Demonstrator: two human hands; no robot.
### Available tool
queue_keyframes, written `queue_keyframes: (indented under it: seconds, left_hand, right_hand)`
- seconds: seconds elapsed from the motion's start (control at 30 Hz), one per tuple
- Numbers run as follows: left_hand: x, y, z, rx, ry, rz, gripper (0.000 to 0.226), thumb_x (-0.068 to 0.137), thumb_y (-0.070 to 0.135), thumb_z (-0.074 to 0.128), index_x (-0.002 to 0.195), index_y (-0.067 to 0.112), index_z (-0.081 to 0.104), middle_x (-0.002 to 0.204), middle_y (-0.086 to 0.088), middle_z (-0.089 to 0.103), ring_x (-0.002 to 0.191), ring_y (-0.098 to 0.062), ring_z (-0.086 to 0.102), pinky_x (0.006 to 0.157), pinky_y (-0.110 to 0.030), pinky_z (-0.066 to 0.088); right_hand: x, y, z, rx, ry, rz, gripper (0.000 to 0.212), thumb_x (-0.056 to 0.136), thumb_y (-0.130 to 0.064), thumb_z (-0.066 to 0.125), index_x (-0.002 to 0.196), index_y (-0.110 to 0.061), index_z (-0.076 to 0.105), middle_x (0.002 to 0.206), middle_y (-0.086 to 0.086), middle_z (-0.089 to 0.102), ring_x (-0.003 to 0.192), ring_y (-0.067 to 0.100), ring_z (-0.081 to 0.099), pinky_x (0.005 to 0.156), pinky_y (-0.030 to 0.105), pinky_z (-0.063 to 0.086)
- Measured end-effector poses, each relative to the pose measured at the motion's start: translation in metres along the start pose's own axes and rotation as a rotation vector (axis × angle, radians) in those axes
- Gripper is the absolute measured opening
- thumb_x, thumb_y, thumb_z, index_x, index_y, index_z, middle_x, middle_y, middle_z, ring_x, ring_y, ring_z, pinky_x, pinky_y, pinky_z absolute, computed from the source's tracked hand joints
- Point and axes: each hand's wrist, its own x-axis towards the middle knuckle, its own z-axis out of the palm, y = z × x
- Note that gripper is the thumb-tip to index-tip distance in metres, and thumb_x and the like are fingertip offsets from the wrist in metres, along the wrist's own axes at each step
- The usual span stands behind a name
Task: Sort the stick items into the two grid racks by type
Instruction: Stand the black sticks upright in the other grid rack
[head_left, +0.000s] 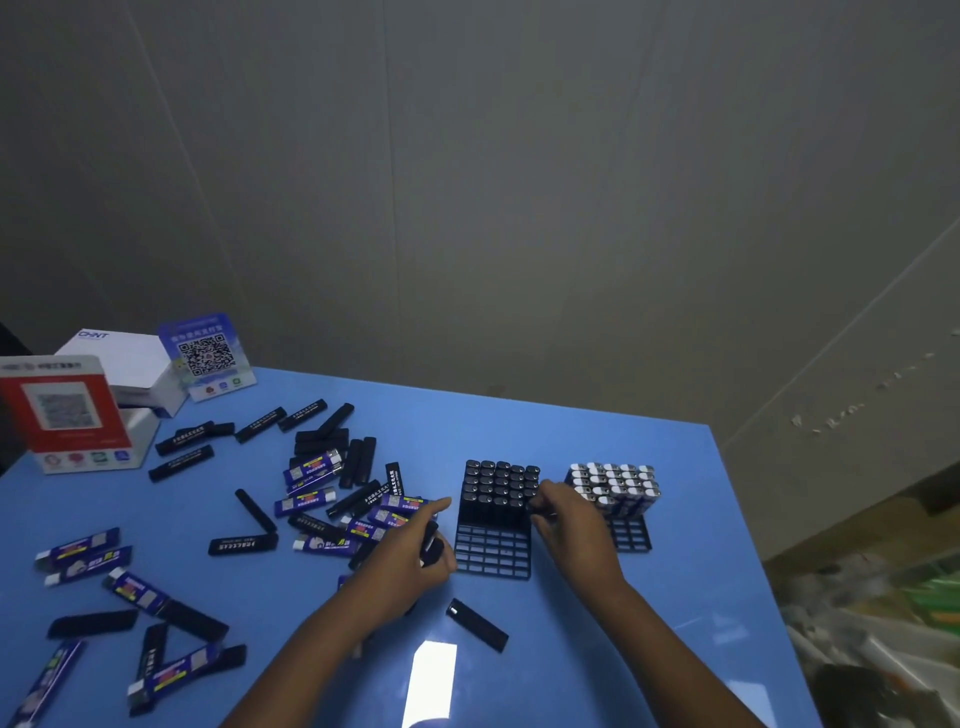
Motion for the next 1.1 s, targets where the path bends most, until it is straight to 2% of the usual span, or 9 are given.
queue_keyframes:
  seconds: [0.1, 0.27, 0.43, 0.53, 0.63, 0.7, 0.83, 0.93, 1.1]
  left_hand:
    - [0.003, 0.007, 0.000, 0.002, -0.012, 0.022, 0.062, 0.090, 0.007, 0.063, 0.139, 0.032, 0.036, 0.092, -0.002, 0.071, 0.091, -0.011, 0.065, 0.089, -0.013, 0.046]
    - [0.012, 0.019, 0.011, 0.037, -0.041, 0.065, 0.059, 0.092, 0.016, 0.064, 0.138, 0.039, 0.036, 0.091, 0.003, 0.071, 0.090, -0.012, 0.066, 0.091, -0.027, 0.051]
    - [0.023, 0.035, 0.032, 0.041, -0.031, 0.086, 0.061, 0.089, 0.017, 0.068, 0.141, 0.032, 0.040, 0.089, -0.002, 0.072, 0.086, -0.014, 0.068, 0.088, -0.034, 0.054]
    - [0.027, 0.050, 0.047, 0.096, 0.007, 0.107, 0.059, 0.087, 0.023, 0.071, 0.138, 0.034, 0.043, 0.089, 0.004, 0.071, 0.083, -0.006, 0.066, 0.078, -0.022, 0.054]
    - [0.030, 0.068, 0.067, 0.100, 0.018, 0.126, 0.063, 0.082, 0.028, 0.078, 0.135, 0.035, 0.043, 0.107, 0.015, 0.066, 0.092, 0.012, 0.060, 0.077, -0.006, 0.044]
    - [0.033, 0.077, 0.082, 0.088, 0.022, 0.125, 0.072, 0.077, 0.031, 0.082, 0.138, 0.032, 0.043, 0.116, 0.013, 0.063, 0.099, 0.009, 0.059, 0.081, -0.006, 0.044]
    - [0.039, 0.093, 0.112, 0.057, 0.046, 0.118, 0.082, 0.068, 0.026, 0.089, 0.138, 0.028, 0.047, 0.104, 0.005, 0.069, 0.092, -0.006, 0.065, 0.078, -0.011, 0.048]
    - [0.040, 0.105, 0.132, 0.061, 0.046, 0.121, 0.085, 0.065, 0.026, 0.091, 0.137, 0.030, 0.047, 0.094, 0.006, 0.071, 0.082, -0.003, 0.064, 0.073, -0.011, 0.046]
    - [0.041, 0.114, 0.157, 0.087, 0.044, 0.085, 0.090, 0.058, 0.035, 0.093, 0.137, 0.027, 0.048, 0.104, 0.013, 0.070, 0.093, 0.006, 0.064, 0.078, -0.010, 0.047]
  right_hand:
    - [0.002, -0.002, -0.004, -0.041, -0.023, -0.029, 0.015, 0.088, -0.010, 0.070, 0.088, -0.018, 0.057, 0.091, -0.005, 0.058, 0.080, 0.010, 0.057, 0.071, 0.029, 0.050]
    - [-0.003, -0.003, -0.018, 0.056, 0.003, -0.040, 0.017, 0.087, -0.014, 0.072, 0.097, -0.023, 0.061, 0.100, -0.011, 0.053, 0.092, 0.005, 0.053, 0.076, 0.013, 0.041]
    - [-0.009, -0.020, -0.046, 0.459, -0.117, 0.075, 0.008, 0.088, -0.013, 0.072, 0.089, -0.019, 0.068, 0.087, -0.004, 0.069, 0.079, 0.004, 0.060, 0.076, 0.025, 0.051]
    - [-0.014, -0.022, -0.059, 0.568, -0.224, 0.090, 0.003, 0.088, -0.019, 0.074, 0.088, -0.018, 0.071, 0.084, 0.001, 0.071, 0.076, 0.008, 0.061, 0.076, 0.027, 0.052]
    - [-0.019, -0.015, -0.073, 0.616, -0.235, 0.099, 0.007, 0.087, -0.023, 0.077, 0.089, -0.019, 0.071, 0.082, -0.001, 0.071, 0.076, 0.009, 0.062, 0.075, 0.027, 0.053]
    - [-0.022, -0.009, -0.083, 0.636, -0.246, 0.106, 0.011, 0.086, -0.024, 0.079, 0.090, -0.018, 0.070, 0.083, 0.001, 0.072, 0.076, 0.009, 0.063, 0.074, 0.027, 0.053]
    - [-0.028, 0.008, -0.102, 0.673, -0.274, 0.131, 0.015, 0.082, -0.018, 0.081, 0.090, -0.013, 0.070, 0.085, 0.012, 0.072, 0.073, 0.012, 0.063, 0.069, 0.029, 0.055]
    - [-0.030, 0.023, -0.117, 0.655, -0.291, 0.133, 0.015, 0.079, -0.015, 0.081, 0.090, -0.014, 0.071, 0.078, 0.003, 0.071, 0.071, 0.008, 0.063, 0.069, 0.025, 0.054]
    - [-0.035, 0.047, -0.134, 0.677, -0.327, 0.136, 0.016, 0.080, -0.010, 0.080, 0.093, -0.012, 0.071, 0.075, -0.005, 0.070, 0.071, 0.005, 0.063, 0.070, 0.020, 0.053]
